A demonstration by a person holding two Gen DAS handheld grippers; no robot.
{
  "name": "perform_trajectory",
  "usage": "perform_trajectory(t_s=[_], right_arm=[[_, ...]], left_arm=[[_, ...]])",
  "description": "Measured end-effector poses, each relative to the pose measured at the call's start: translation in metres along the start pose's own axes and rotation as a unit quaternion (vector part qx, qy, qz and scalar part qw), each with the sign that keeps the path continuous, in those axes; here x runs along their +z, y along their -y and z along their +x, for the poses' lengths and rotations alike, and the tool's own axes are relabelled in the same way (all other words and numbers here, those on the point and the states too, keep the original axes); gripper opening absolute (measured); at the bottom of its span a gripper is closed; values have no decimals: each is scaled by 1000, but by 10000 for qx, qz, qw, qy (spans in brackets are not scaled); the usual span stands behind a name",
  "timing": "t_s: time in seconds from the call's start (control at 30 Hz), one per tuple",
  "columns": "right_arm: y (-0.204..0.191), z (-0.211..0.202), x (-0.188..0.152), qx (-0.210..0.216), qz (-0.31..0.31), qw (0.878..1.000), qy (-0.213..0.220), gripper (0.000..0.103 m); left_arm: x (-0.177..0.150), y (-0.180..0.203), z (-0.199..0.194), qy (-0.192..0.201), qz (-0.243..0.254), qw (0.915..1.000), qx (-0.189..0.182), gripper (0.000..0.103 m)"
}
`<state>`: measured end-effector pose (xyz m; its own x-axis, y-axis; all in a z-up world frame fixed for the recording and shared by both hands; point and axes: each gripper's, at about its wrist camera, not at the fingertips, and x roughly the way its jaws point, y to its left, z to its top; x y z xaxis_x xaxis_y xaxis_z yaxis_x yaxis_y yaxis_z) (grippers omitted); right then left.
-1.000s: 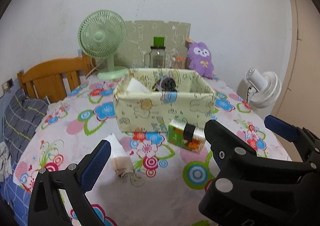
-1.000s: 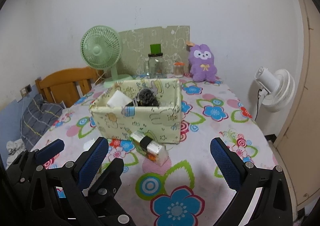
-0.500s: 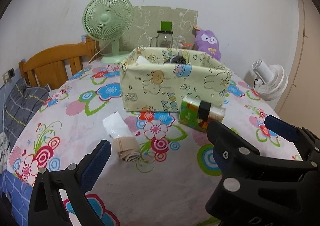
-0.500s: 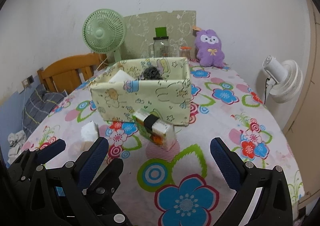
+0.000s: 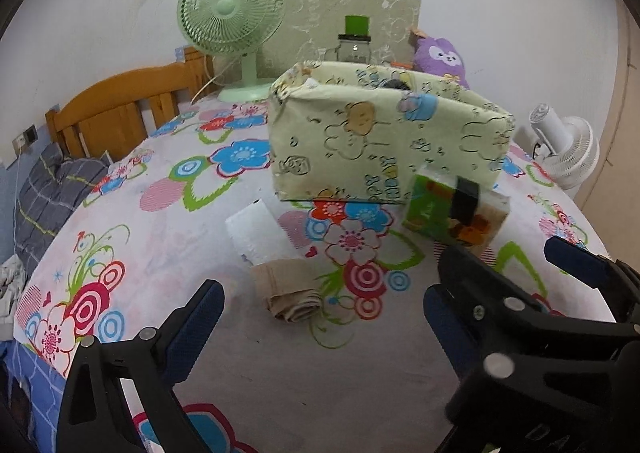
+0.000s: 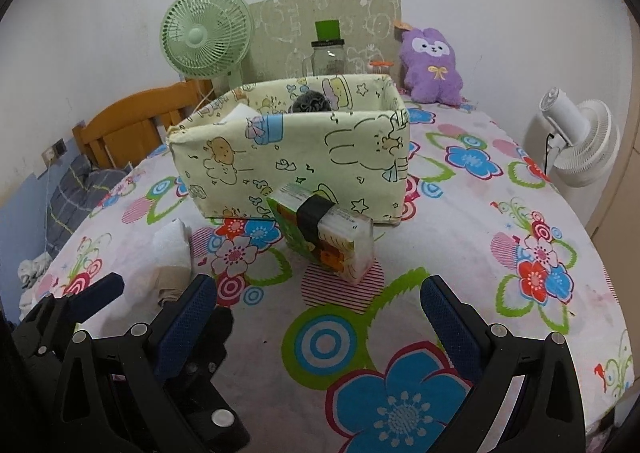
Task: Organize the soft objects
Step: 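Move both open tools toward the green juice box and white cloth roll, then grasp the white cloth roll with the left tool while the right tool grasps the green juice box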
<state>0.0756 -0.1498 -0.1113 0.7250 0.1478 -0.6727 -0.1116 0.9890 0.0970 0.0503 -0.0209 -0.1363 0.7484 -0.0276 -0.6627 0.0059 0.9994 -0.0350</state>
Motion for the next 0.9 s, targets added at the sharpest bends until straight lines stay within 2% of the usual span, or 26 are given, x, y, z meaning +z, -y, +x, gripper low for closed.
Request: perform_trajectory(t_s=[0.37, 0.57, 0.77, 0.9], right_arm=[[-5, 20, 9, 41, 43, 9999, -152, 103], [-1, 29, 15, 49, 261, 9994, -232, 103], [3, 37, 19, 28, 304, 9990, -320, 103], [3, 41, 22, 8, 286, 9990, -348, 103]], left_arm=[[9, -16, 17, -225, -214, 9995, 104, 88], [16, -22, 29, -400, -363, 9985, 39, 77], [20, -21, 36, -492, -414, 9979, -37, 65], [23, -21, 39, -479, -394, 9981, 57, 44]])
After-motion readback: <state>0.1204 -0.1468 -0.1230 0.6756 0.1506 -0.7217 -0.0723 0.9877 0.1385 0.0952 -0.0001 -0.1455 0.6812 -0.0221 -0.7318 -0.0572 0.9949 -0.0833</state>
